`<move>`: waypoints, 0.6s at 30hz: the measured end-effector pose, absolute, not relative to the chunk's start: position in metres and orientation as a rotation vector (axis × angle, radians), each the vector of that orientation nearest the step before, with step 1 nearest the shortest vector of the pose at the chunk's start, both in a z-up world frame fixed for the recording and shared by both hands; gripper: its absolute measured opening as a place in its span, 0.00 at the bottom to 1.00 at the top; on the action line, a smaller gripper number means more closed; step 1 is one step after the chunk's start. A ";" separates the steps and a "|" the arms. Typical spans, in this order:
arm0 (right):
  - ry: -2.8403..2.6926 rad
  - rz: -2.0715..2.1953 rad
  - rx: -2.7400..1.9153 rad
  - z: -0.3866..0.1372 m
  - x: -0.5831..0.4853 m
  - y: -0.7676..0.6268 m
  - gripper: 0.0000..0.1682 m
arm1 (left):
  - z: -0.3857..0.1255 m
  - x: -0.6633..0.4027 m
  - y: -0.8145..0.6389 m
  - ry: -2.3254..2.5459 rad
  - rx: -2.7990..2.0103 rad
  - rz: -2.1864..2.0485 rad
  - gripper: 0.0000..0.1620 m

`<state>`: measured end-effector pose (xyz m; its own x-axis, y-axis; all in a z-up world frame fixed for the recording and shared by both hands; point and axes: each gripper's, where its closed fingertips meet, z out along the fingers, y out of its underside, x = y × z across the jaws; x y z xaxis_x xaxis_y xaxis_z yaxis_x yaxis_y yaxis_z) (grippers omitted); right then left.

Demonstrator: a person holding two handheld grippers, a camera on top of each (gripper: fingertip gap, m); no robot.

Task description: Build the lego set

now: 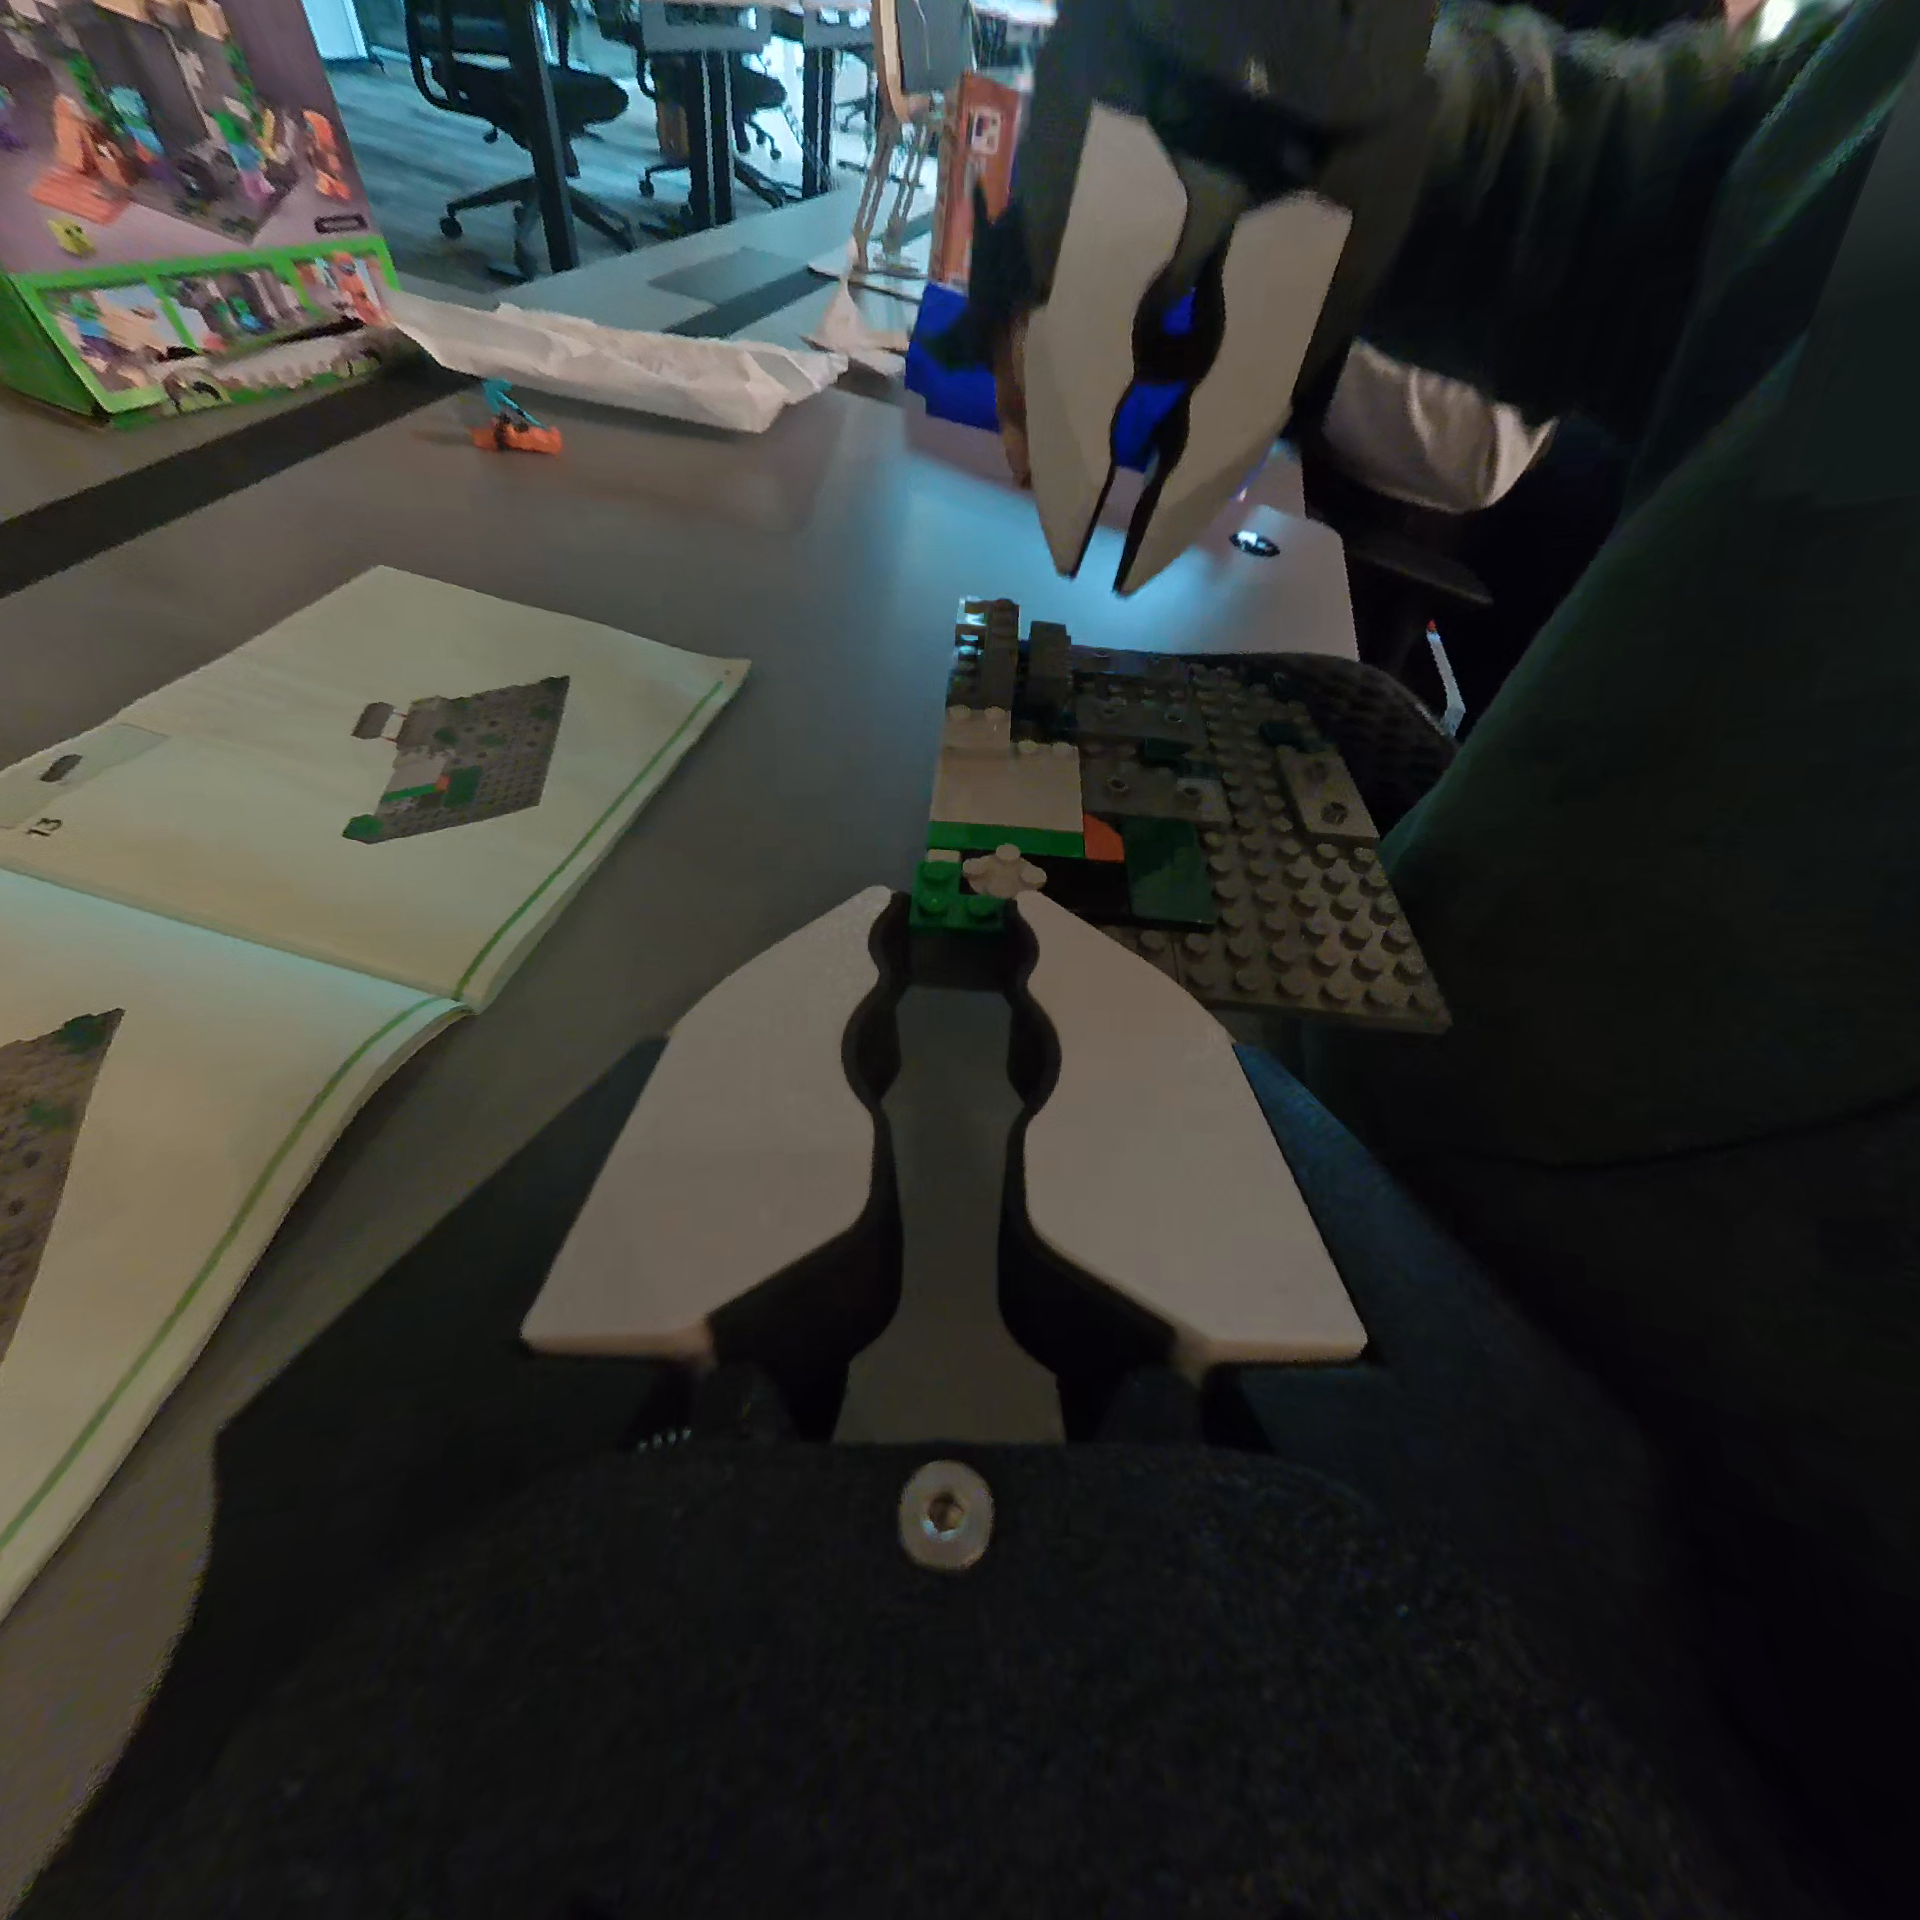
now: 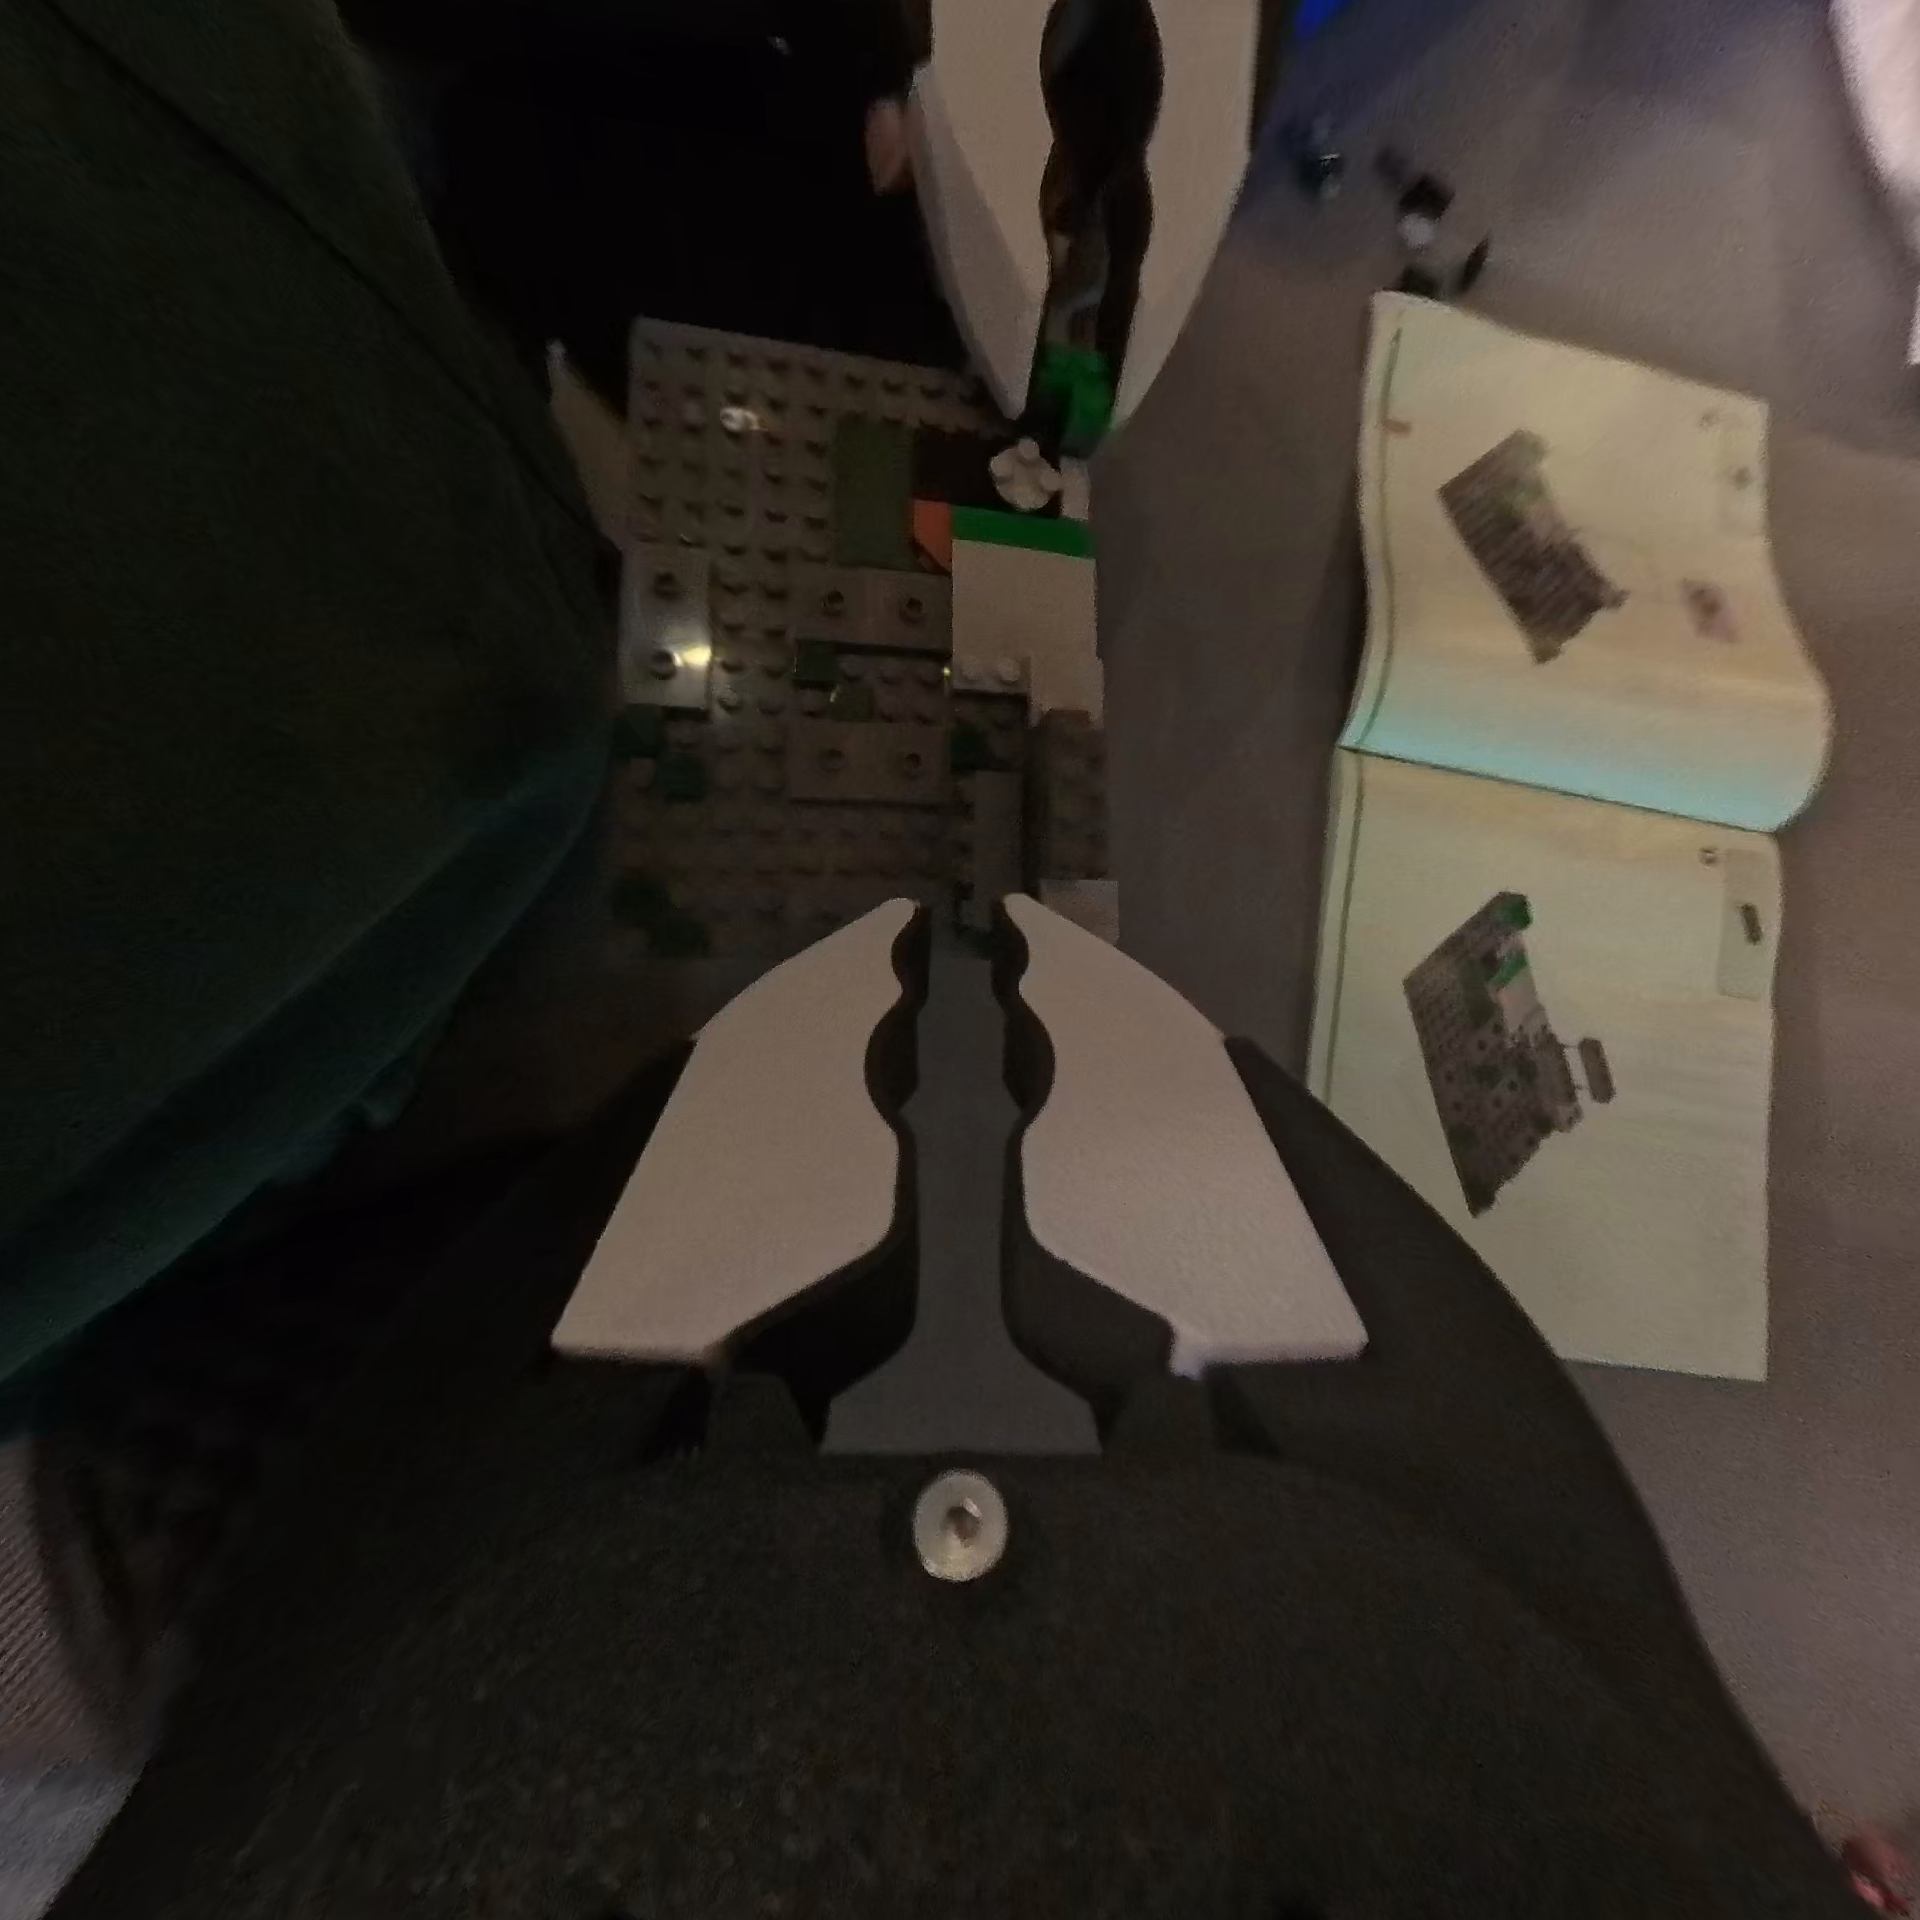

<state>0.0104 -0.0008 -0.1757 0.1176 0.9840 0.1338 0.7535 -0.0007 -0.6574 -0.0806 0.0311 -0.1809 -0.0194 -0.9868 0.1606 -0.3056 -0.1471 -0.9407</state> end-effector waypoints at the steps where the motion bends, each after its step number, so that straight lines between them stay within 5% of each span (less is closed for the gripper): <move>1: -1.661 0.498 -1.804 -0.177 0.010 0.000 0.07 | -0.181 -0.081 0.032 1.385 -1.535 -1.202 0.10; 7: -1.386 0.737 -1.884 -0.174 0.021 0.005 0.14 | -0.182 -0.079 0.032 1.369 -1.526 -1.200 0.10; 12: -1.036 1.457 -2.059 -0.187 0.023 -0.009 0.29 | -0.176 -0.080 0.029 1.355 -1.482 -1.216 0.10; 18: -0.694 2.030 -1.937 -0.174 -0.003 -0.025 0.24 | -0.173 -0.085 0.032 1.307 -1.463 -1.183 0.11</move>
